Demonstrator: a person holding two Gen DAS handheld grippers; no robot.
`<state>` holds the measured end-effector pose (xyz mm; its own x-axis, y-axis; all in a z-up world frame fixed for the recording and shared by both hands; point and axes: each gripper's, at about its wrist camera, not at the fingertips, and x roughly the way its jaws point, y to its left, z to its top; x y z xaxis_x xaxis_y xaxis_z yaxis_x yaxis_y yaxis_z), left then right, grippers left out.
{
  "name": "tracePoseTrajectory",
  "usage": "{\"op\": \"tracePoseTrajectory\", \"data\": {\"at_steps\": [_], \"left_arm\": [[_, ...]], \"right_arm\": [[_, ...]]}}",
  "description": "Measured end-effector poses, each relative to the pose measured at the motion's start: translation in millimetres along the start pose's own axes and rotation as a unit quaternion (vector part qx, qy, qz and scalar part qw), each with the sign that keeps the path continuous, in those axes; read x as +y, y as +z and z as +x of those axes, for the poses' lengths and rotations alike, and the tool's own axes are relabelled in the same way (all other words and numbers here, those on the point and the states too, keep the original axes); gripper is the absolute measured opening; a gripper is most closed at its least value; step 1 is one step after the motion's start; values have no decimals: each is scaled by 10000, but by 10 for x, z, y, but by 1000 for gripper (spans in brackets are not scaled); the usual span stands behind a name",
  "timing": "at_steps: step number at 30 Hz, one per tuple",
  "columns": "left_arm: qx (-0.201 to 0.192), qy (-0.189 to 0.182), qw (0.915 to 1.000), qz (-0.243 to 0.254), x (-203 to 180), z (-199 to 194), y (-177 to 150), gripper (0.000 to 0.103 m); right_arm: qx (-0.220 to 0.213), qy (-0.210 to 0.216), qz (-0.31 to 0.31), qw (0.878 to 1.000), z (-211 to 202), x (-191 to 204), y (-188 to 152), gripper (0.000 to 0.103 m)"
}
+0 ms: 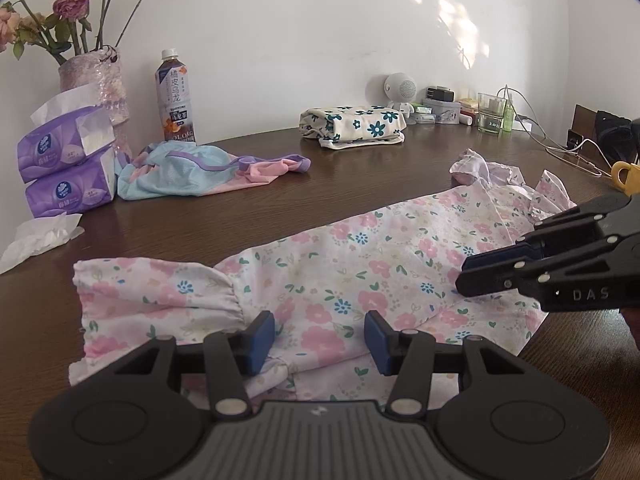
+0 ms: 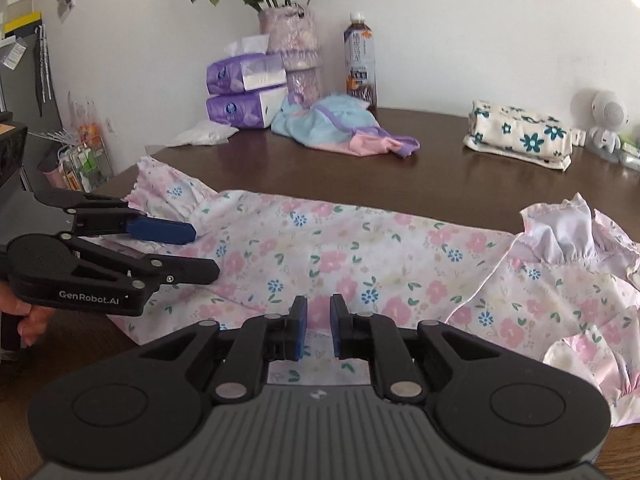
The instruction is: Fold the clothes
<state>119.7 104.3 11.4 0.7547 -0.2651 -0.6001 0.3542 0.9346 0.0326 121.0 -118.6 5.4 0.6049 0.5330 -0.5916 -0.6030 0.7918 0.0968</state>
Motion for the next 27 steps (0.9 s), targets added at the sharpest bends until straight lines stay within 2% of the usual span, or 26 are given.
{"op": "tracePoseTrajectory", "data": {"at_steps": [7,11,17,22,27], "left_arm": [[-22,76,10000,-2,-14,-1,13,49],[-194,213,9996,-51,-96,-34,77,49],[-403,-54,9991,-98,-297,-23,240,49],[-176,-65,9995,-248,-378,101,188,49],[-8,42,9997,-243,-405,163,136,48]], "right_arm": [[9,-199,-264,9995,4,95,-7,12],[6,-156,-207,9997,-3,68,-11,12],[4,-99,-132,9999,-1,46,-13,12],[5,-51,-108,9999,0,37,-11,13],[16,-48,-266,9996,3,94,-15,21]]}}
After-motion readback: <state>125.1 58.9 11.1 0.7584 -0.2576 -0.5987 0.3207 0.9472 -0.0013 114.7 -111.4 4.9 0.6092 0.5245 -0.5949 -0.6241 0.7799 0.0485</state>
